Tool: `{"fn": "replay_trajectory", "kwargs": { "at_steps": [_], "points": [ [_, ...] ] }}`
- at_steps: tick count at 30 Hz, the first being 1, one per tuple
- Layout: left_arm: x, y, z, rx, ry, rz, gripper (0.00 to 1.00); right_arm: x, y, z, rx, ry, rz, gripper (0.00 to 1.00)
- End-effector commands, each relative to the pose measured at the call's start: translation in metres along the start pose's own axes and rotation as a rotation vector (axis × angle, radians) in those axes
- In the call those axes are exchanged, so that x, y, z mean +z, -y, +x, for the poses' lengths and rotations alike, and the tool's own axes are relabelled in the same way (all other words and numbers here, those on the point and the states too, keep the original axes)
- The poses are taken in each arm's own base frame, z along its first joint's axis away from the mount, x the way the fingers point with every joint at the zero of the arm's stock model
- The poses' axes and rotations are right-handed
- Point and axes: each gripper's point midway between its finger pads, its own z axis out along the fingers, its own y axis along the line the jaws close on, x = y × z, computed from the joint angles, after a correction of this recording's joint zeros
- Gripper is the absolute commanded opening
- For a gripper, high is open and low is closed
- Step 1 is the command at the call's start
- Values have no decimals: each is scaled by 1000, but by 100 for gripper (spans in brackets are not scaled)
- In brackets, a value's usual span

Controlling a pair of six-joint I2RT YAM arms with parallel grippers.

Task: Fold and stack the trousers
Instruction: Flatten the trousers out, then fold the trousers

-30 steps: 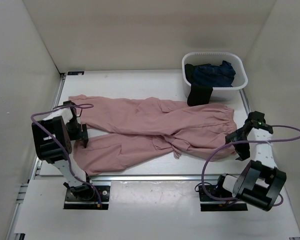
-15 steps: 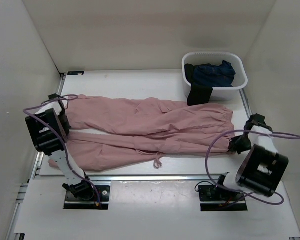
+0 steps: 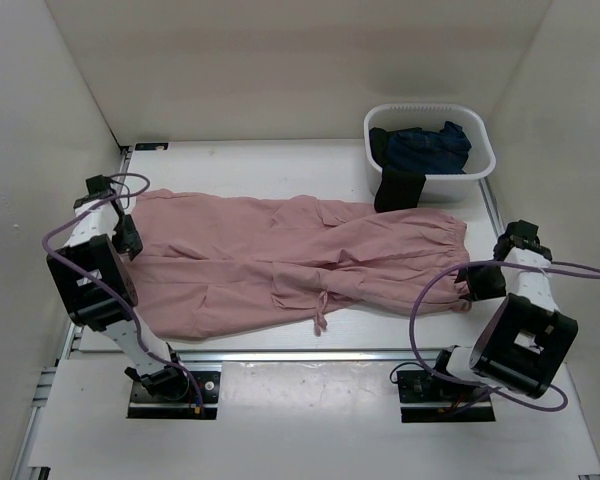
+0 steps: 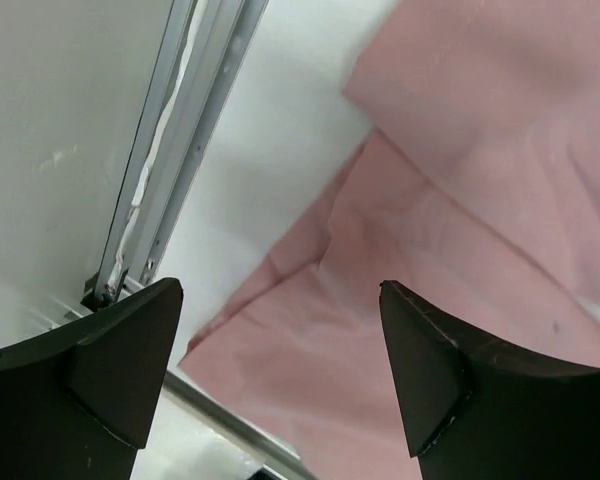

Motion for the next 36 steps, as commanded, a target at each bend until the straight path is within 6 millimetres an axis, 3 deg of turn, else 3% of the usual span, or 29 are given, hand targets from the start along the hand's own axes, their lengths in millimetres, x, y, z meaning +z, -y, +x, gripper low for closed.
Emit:
{"fn": "replay_trajectory", "kwargs": {
  "at_steps": [1, 6, 8, 13, 14, 16, 18, 19, 20, 22, 23, 24, 25, 27, 29, 32, 34, 36],
  "points": [
    [-14, 2, 7, -16, 7, 58, 92, -3, -8, -12, -6, 30, -7, 49],
    [-6, 30, -14, -1, -44, 197, 92, 12, -7, -10, -4, -8, 28, 50],
    [10, 34, -4, 24, -131, 187, 89, 15, -5, -11, -4, -8, 46, 50],
    [21, 50, 31, 49, -239, 243, 86, 19, -1, -13, -4, -1, 73, 50],
    [22, 52, 36, 50, -250, 252, 84, 19, -3, -14, -4, 5, 65, 54],
    [27, 56, 55, 64, -313, 264, 76, 27, -2, -11, -3, -24, 81, 58],
    [28, 61, 68, 69, -345, 283, 61, 33, -2, -10, -2, -50, 99, 56],
    [27, 63, 74, 70, -364, 298, 31, 37, -3, -11, -2, -50, 100, 53],
    [25, 62, 72, 68, -355, 298, 14, 37, -6, -13, -2, -50, 100, 35],
    [19, 60, 67, 62, -328, 299, 14, 37, -5, -12, -11, -66, 119, 12],
    [15, 55, 54, 55, -289, 285, 14, 35, -6, -14, 0, -74, 112, 0],
    [7, 50, 43, 48, -252, 275, 14, 32, -8, -12, -11, -86, 104, 0],
    [-12, 36, 6, 9, -131, 263, 14, 23, -16, -15, -9, -94, 69, 0],
    [-42, 17, -36, -37, 16, 242, 14, 2, -25, -22, -23, -54, 18, 0],
    [-95, -13, -88, -94, 224, 195, 14, -24, -38, -34, -26, -10, -32, 0],
    [-141, -41, -109, -137, 346, 143, 14, -60, -50, -45, -54, 78, -115, 0],
    [-147, -44, -97, -131, 320, 134, 14, -67, -52, -44, -57, 90, -143, 0],
    [-139, -46, -73, -125, 267, 121, 14, -69, -45, -41, -49, 98, -149, 0]
  ]
}}
